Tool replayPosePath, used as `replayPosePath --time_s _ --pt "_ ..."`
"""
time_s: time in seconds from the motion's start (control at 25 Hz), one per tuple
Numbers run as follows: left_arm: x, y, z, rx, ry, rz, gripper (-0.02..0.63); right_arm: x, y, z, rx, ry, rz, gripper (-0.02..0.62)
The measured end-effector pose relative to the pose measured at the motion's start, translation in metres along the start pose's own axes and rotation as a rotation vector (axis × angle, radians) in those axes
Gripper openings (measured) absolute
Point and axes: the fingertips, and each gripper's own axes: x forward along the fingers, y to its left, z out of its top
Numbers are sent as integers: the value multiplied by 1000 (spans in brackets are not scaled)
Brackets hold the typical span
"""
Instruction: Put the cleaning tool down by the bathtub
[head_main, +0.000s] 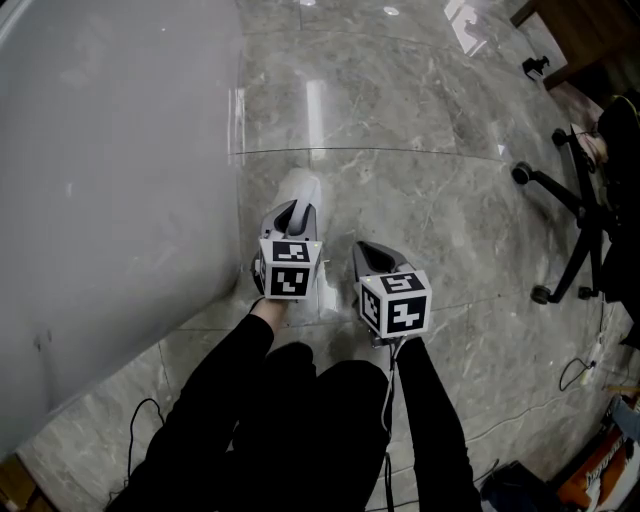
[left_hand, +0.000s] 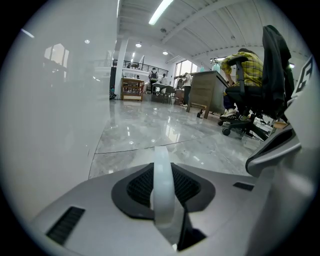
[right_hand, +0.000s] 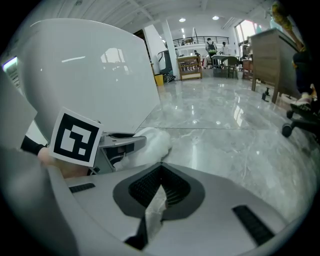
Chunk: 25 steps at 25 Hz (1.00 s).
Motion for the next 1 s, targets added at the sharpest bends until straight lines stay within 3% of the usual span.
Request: replayPosePath --time_s 0.56,1.0 --pt "-2 -7 -2 35 4 2 103 -9 -4 0 7 3 -6 0" --pt "-22 -15 20 55 -50 -16 121 -16 -7 2 21 -11 -13 0"
